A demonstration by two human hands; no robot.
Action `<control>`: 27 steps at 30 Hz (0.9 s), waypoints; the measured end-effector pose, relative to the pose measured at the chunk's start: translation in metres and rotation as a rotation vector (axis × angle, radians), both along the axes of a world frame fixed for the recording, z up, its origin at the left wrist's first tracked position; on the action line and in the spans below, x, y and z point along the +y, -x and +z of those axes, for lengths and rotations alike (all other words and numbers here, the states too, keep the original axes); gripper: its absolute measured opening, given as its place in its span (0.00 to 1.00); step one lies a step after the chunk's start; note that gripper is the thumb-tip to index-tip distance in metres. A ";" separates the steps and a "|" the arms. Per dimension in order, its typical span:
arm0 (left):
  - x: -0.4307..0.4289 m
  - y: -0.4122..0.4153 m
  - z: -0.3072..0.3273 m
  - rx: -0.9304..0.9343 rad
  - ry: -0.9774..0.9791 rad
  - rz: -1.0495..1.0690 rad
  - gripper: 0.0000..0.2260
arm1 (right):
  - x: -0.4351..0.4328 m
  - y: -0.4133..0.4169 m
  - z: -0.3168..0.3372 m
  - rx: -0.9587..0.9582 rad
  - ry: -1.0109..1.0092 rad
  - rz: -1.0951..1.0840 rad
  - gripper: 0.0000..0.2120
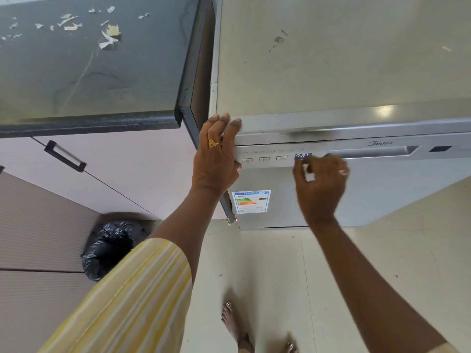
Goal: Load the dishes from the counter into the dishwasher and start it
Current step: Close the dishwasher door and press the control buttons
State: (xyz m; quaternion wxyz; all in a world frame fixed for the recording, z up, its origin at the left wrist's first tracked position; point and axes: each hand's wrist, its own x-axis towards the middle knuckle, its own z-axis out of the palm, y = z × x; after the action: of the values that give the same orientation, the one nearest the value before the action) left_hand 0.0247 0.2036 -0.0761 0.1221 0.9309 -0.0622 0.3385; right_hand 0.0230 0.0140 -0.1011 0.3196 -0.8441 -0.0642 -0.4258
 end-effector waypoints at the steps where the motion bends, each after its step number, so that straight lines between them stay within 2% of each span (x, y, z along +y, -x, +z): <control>1: 0.000 0.000 0.001 0.000 0.001 0.000 0.43 | -0.012 -0.007 0.009 -0.125 0.063 -0.019 0.06; 3: 0.000 0.000 0.001 0.006 0.012 -0.004 0.43 | -0.029 -0.027 0.022 -0.232 0.107 -0.006 0.03; 7: -0.001 0.000 0.000 0.018 0.019 -0.003 0.43 | -0.046 -0.063 0.021 -0.130 0.261 -0.090 0.17; 11: 0.001 0.000 -0.001 0.064 0.007 0.021 0.43 | -0.058 -0.071 0.013 -0.203 0.361 -0.076 0.19; 27: -0.004 0.003 0.004 0.089 0.008 0.062 0.40 | -0.053 -0.074 0.014 -0.271 0.279 -0.087 0.20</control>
State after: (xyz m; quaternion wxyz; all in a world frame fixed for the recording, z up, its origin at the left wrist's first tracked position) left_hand 0.0213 0.1999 -0.0721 0.1179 0.9461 -0.0264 0.3006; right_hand 0.0971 -0.0388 -0.0871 0.1692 -0.8172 -0.1285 -0.5358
